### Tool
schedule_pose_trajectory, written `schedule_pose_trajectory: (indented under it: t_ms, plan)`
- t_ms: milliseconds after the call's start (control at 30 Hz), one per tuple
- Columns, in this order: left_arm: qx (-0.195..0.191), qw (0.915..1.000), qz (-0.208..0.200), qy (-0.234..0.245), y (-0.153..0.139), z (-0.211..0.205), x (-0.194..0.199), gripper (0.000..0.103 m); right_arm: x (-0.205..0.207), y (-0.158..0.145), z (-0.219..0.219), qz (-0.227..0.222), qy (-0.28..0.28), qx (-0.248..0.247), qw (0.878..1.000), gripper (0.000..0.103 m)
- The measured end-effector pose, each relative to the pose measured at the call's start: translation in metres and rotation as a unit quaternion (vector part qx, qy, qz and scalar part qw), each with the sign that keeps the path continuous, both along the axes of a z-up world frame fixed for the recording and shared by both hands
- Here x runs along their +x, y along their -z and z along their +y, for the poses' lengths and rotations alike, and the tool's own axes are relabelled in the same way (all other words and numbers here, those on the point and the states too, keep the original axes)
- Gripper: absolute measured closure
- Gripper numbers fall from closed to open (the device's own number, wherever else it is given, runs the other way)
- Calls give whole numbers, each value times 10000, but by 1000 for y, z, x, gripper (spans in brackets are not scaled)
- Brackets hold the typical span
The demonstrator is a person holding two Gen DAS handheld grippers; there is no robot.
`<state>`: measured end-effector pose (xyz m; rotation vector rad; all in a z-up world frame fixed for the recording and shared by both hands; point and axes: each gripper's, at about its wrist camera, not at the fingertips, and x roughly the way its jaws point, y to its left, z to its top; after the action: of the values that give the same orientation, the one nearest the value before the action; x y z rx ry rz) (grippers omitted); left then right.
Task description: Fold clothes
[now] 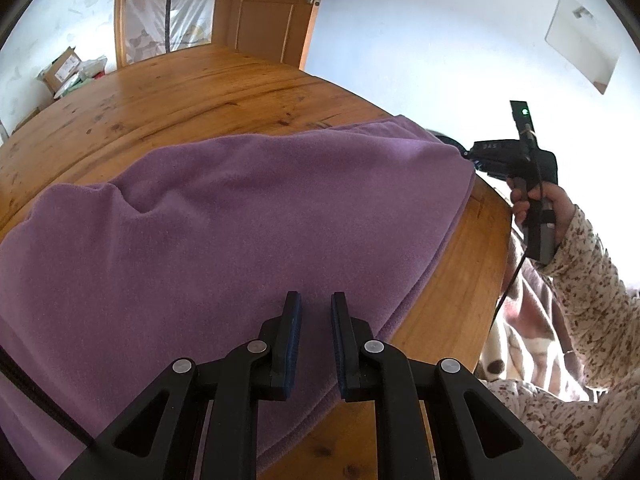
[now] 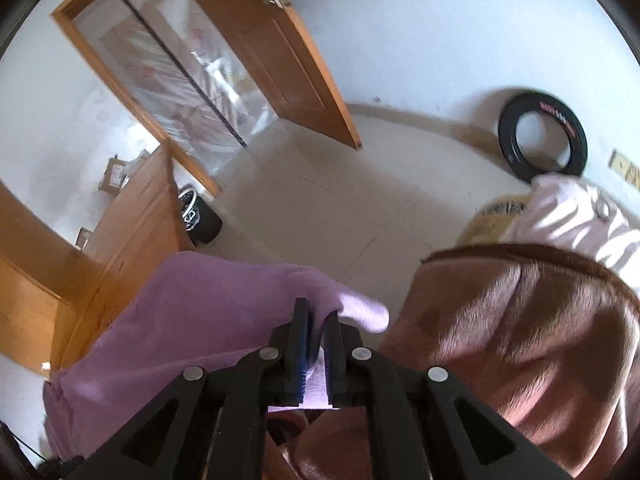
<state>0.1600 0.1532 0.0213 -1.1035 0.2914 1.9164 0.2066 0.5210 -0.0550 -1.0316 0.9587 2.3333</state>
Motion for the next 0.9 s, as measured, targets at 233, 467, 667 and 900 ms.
schedule_pose_trajectory:
  t_ms: [233, 467, 667, 900]
  plan:
    - [41, 10000, -39, 34, -1, -2, 0, 88, 4, -28, -8, 33, 152, 555, 9983, 93]
    - [99, 9999, -78, 55, 0, -3, -1, 88, 9, -39, 0, -157, 761, 704, 9945, 88]
    - [91, 9999, -110, 85, 0, -2, -2, 88, -22, -54, -15, 582, -476, 293, 9967, 83]
    - [157, 9997, -187, 59, 2, -2, -4, 88, -73, -39, -33, 216, -1189, 230, 9924, 72]
